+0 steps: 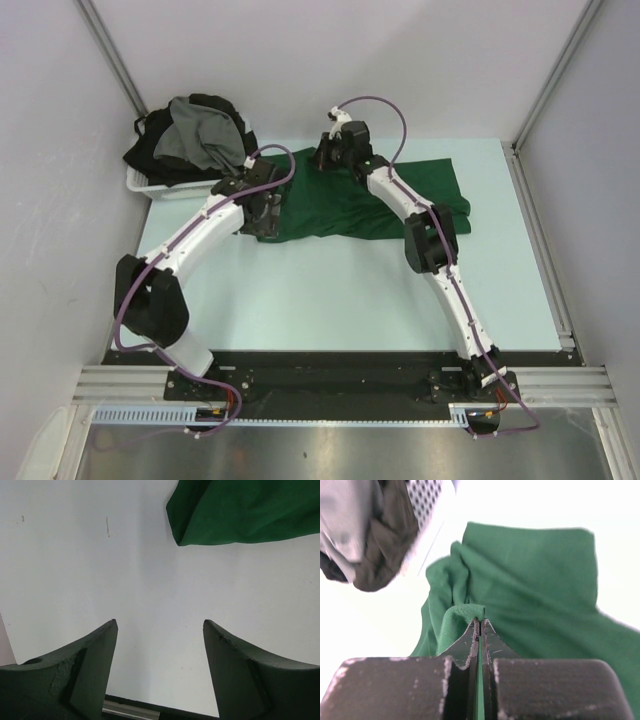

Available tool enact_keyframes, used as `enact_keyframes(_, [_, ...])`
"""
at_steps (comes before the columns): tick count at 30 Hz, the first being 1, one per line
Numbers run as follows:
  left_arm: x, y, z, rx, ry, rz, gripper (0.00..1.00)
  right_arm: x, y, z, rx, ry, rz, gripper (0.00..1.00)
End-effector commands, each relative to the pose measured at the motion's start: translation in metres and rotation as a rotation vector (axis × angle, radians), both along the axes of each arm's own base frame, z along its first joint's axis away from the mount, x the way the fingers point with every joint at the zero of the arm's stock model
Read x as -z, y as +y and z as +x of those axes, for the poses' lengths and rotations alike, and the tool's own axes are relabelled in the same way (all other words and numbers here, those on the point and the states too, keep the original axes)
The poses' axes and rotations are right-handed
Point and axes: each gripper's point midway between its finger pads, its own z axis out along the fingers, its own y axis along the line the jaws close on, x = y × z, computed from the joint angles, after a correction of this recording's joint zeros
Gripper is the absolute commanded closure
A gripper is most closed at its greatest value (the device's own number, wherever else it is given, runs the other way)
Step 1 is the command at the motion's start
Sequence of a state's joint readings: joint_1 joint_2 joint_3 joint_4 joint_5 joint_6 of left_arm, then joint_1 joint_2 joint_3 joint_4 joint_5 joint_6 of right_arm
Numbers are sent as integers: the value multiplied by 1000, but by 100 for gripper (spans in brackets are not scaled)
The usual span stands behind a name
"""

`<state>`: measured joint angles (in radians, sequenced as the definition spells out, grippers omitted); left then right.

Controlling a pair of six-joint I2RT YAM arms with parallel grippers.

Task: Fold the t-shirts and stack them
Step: Fold the flattened tshirt in 1/3 of the way

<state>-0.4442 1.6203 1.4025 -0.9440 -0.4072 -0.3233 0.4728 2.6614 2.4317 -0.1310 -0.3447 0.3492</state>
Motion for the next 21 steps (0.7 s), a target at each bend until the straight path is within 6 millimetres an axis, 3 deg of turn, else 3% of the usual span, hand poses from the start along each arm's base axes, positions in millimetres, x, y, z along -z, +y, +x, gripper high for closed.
enact_keyframes(1, [-12, -8, -2, 11, -51, -43, 25, -45, 6, 30, 62, -199, 87, 100])
enact_keyframes(7, [-10, -11, -5, 23, -41, -49, 25, -44, 2, 51, 145, -260, 144, 100])
enact_keyframes(14, [-15, -16, -3, 37, -51, -62, 25, -2, 9, 42, 145, -129, 160, 100])
enact_keyframes(15, [-16, -16, -2, 39, -49, -61, 25, 2, 12, 39, 136, -119, 162, 95])
enact_keyframes(17, [-18, -18, -1, 46, -53, -64, 25, 8, 16, 36, 148, -100, 159, 68])
enact_keyframes(18, [-19, -19, 0, 47, -54, -64, 25, 6, 18, 35, 145, -103, 162, 45])
enact_keyframes(21, [-20, -20, 2, 50, -58, -70, 25, 4, 19, 35, 150, -111, 156, 25])
